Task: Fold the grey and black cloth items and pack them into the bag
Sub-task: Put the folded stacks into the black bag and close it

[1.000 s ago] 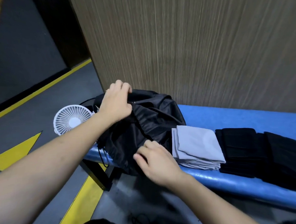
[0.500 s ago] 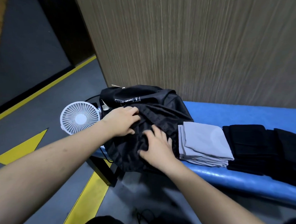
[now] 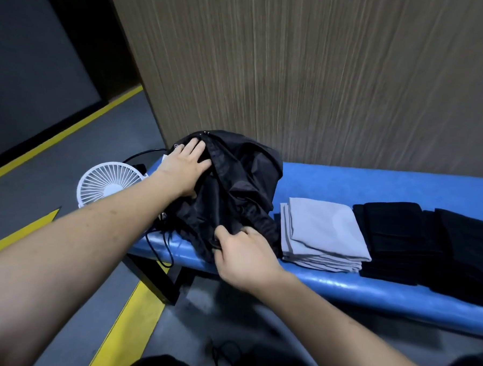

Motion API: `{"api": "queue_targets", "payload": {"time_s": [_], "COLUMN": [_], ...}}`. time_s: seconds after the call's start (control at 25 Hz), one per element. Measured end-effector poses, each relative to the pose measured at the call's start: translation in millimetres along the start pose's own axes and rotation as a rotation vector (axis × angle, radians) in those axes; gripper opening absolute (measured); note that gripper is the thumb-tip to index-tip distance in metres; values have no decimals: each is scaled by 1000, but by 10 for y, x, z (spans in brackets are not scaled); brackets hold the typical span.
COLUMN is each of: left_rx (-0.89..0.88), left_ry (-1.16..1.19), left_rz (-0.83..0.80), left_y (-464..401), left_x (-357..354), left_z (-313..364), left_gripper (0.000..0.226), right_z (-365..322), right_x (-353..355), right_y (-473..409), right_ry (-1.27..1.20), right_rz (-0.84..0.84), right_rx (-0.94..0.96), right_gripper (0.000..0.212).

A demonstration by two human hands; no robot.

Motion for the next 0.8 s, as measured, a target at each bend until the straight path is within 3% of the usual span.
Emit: {"api": "queue_targets", "payload": {"time_s": [0.08,0.2,0.36,0.44,0.52,0.68,0.8], "left_rx": [-29,-93,-132,-149,-142,-82,-147], "left_ry": [-23,101,343,442,475,516,423], "left_rz": [-9,55,382,440,350,242,246], "left_y": [6,43,237,358,427,435,446], "left_x": [-13,3,218,267,225,61,-19], "left_z": [-9,33,102,158,251,326,340], "left_gripper": [107,91,29,11,12,38,56], "right_z": [7,64,100,55,-20,-153,-4], "right_x": [-3,80,196,269,370,498,515], "right_y": [30,-45,-262,-404,-553,-829,-1020], "right_ry": [-52,-228,-167,-79,21,407,653], "right_rz": [1,115,261,269,232,58,-97], "right_rx": [-40,-101,-105,-81,-35,210,304], "right_gripper": [29,33,17,20,27,27,39]}}
Point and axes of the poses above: each hand's wrist, its own y-axis away from the middle knuckle, its own x-axis out of the back of the hand, z = x × y, the point moved 5 cm from there along -y, towards the middle knuckle, and after that the axes turned 13 degrees about -y, right-handed, at the moved point
